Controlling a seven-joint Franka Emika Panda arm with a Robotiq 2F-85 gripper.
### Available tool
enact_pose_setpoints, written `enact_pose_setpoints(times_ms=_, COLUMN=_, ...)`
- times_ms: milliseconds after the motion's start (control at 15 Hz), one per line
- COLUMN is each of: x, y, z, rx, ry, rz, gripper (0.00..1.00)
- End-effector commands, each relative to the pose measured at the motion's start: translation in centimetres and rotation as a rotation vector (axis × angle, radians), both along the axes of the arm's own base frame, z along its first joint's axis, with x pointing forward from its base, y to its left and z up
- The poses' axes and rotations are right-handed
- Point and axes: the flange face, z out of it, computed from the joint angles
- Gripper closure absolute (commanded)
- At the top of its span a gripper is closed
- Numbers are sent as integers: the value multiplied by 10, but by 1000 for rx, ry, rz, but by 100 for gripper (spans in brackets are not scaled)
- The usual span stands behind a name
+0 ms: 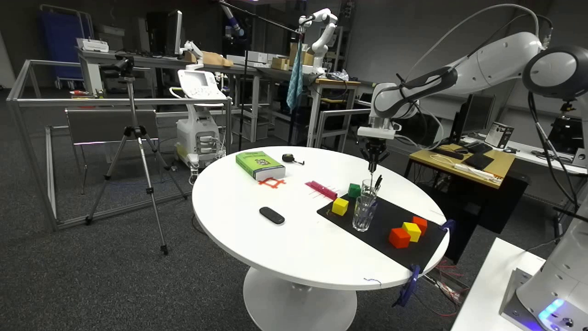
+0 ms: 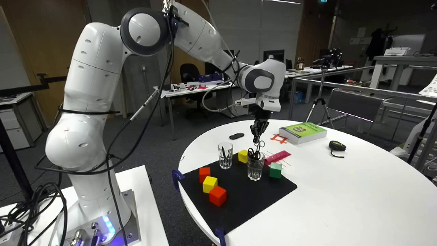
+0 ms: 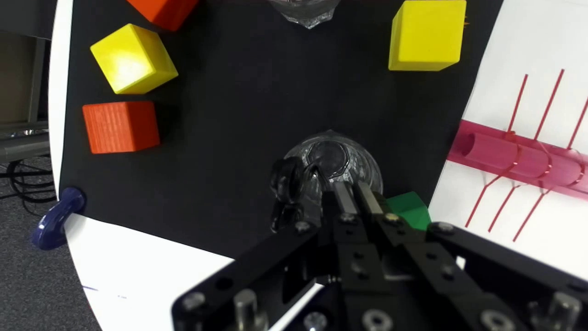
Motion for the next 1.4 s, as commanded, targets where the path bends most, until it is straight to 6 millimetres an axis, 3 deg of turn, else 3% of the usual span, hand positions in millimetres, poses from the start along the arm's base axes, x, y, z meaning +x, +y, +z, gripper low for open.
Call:
enact_pose_setpoints(times_ms=0, x=8, y=-6, z=-2, rx=-3, ry=3, rz=22, gripper=99)
enact_pose_setpoints(times_ms=800, x=13, y=-9, z=-22, rx=-8, ry=49, rz=25, gripper=99)
enact_pose_setpoints(times_ms=867, x=14, y=-9, z=-23, rx=-9, ry=52, rz=24, gripper=70)
enact_pose_setpoints(times_ms=1000, x=14, y=-9, z=-23, rx=-11, ry=59, rz=23, gripper=62)
enact_pose_setpoints(times_ms=1333, x=17, y=-9, z=-22, rx=-11, ry=55, rz=24, gripper=23)
